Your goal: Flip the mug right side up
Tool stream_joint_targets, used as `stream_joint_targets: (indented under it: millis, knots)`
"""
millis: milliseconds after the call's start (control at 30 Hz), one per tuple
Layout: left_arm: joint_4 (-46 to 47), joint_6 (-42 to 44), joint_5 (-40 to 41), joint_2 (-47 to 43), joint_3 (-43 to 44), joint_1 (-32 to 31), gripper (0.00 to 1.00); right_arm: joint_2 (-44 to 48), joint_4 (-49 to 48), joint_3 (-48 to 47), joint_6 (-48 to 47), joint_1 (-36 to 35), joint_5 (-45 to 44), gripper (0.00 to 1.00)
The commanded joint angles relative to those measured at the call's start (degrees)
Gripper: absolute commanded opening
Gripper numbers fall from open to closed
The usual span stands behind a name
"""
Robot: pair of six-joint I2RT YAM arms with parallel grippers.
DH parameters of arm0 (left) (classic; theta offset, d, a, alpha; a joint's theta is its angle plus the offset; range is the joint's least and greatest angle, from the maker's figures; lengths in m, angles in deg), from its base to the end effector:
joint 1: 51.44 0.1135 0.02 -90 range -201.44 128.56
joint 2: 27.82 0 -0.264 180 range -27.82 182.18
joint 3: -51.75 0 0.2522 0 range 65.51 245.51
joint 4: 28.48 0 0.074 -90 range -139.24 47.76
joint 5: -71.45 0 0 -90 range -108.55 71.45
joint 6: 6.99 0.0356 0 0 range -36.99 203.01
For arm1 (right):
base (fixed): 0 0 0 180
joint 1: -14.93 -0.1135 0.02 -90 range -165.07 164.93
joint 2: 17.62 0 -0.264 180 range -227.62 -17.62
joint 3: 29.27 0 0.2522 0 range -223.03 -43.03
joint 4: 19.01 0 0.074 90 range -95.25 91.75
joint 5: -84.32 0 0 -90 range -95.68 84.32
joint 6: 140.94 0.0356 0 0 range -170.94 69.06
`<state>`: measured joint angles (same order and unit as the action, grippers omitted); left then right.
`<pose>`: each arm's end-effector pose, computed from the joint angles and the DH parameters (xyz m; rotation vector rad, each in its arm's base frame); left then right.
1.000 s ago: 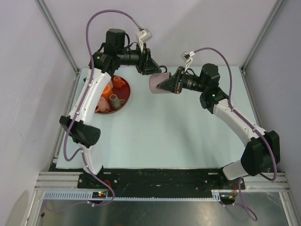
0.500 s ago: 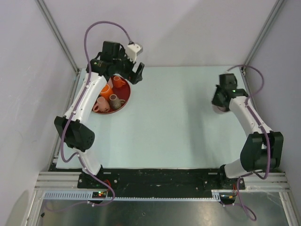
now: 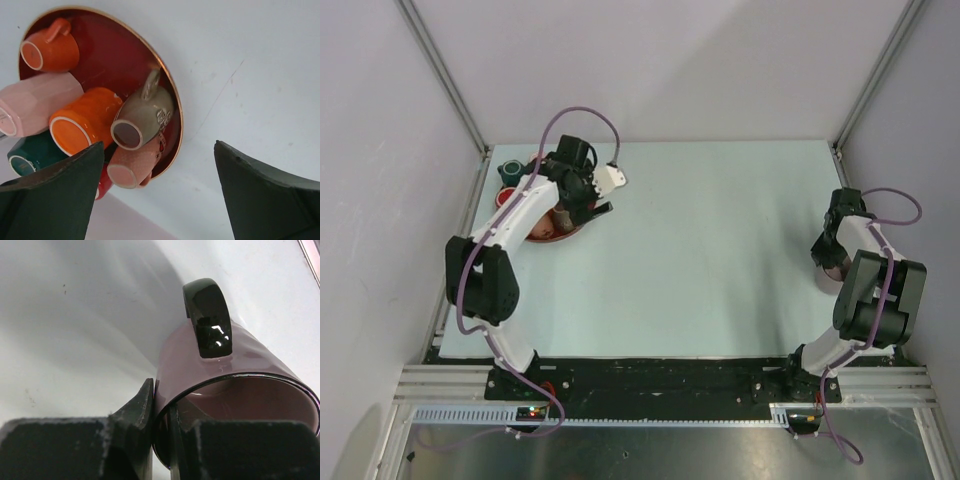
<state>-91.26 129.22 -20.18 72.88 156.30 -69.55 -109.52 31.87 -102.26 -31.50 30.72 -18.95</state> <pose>0.3582 -0.1182 0.2960 1.3955 2.2001 0.1399 0.2911 -0.0908 0.1937 0.8919 2.6195 -0.3060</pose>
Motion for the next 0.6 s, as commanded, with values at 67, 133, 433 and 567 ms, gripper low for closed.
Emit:
stream_joint_targets:
  millis: [67,133,433,567]
  knots:
    - [0.56,12.71,5.3,1.52,-2.81,1.78,0.93,-1.22,-3.55,0.2,0.3,0.96,2.95,0.0]
    - [0.54,13.67,4.81,2.08,-3.18,2.29,0.93,-0.51,-3.24,0.3,0.19,0.99,3.53,0.04]
    - [0.53,21.64,5.31,5.01,-2.27,2.53,0.93,7.53,0.13,0.31,-1.35,0.37,5.33,0.85]
    - [0.51,26.01,7.19,7.05,-1.77,2.47,0.93,12.77,1.48,0.29,-2.49,-0.05,5.69,0.98]
